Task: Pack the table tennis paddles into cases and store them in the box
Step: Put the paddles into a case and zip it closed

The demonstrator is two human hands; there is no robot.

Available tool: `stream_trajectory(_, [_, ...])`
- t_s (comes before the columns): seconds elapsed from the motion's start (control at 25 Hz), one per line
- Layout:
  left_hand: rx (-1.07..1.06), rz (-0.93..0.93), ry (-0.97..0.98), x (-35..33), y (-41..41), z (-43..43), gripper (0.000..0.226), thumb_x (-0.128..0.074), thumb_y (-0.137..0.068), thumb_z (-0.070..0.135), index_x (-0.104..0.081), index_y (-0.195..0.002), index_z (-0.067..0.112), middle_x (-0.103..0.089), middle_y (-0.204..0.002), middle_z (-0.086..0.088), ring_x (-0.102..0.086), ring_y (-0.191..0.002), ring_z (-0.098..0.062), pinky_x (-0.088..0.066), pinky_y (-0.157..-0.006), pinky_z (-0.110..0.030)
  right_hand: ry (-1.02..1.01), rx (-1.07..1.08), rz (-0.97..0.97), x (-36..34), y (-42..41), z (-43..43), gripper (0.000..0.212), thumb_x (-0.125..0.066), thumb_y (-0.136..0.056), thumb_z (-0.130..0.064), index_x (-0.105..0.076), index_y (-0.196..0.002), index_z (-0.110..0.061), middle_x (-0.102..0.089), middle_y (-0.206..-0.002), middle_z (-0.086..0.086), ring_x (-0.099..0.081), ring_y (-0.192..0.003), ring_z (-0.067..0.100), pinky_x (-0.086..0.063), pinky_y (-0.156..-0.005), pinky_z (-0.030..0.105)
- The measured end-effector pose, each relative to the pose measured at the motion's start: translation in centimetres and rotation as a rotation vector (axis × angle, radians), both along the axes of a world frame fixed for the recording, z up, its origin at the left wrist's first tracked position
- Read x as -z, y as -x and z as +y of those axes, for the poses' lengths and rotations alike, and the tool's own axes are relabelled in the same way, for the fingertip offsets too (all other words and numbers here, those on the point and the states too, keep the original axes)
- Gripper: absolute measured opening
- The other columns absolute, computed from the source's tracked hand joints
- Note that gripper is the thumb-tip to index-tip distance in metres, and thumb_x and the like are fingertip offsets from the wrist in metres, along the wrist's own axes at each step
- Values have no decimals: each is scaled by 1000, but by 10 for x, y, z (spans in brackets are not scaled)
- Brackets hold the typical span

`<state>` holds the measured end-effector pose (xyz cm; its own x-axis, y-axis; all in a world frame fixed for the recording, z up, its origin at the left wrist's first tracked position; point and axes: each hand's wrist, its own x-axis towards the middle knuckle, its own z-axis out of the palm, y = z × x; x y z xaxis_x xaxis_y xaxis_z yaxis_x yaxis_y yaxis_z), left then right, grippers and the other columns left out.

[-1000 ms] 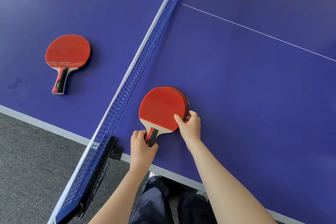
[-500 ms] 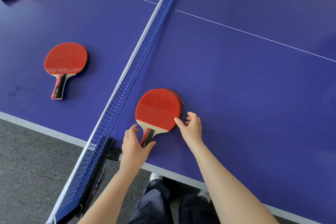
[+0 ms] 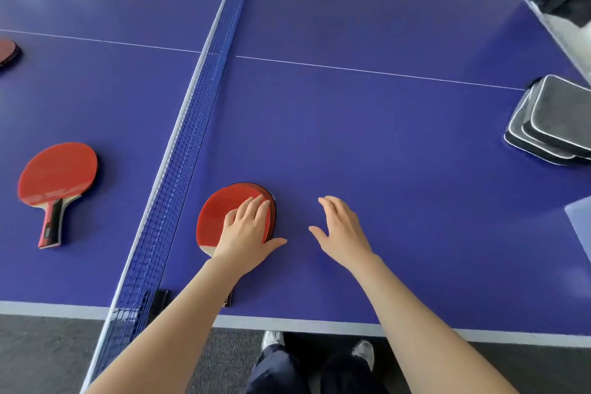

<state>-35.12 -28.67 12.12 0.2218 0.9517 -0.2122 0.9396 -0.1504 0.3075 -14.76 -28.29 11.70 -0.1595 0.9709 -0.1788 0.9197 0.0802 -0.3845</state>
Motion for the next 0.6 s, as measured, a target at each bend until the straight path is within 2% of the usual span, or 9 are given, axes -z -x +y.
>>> stream_trajectory(0.24, [227,127,-28,-32,-79,39,89,-40,-89,66,-9,-153,14,-7,-162,-2,-3,-149,-20,-9,-120,-39,-72,113,-139,-36,-97,-11,64,-49,-96,-40,-24,-148,-11,-27,-153,4,-28,-140,21,-27,-113,33])
stream_trajectory(0.36, [257,153,-40,-43,-104,49,90,-38,-89,68,-6,-154,14,-6,-162,-2,-3,-149,-20,-8,-120,-40,-89,132,-141,-45,-122,-14,65,-49,-95,-41,-24,-148,-11,-28,-152,4,-29,-140,20,-28,-112,33])
stream_trajectory(0.6, [348,130,-171,-83,-240,25,87,-36,-90,66,-7,-153,14,-6,-162,-2,-2,-149,-19,-8,-120,-39,-176,266,-175,-81,-245,-62,68,-49,-95,-44,-24,-148,-10,-30,-152,6,-31,-139,21,-31,-111,34])
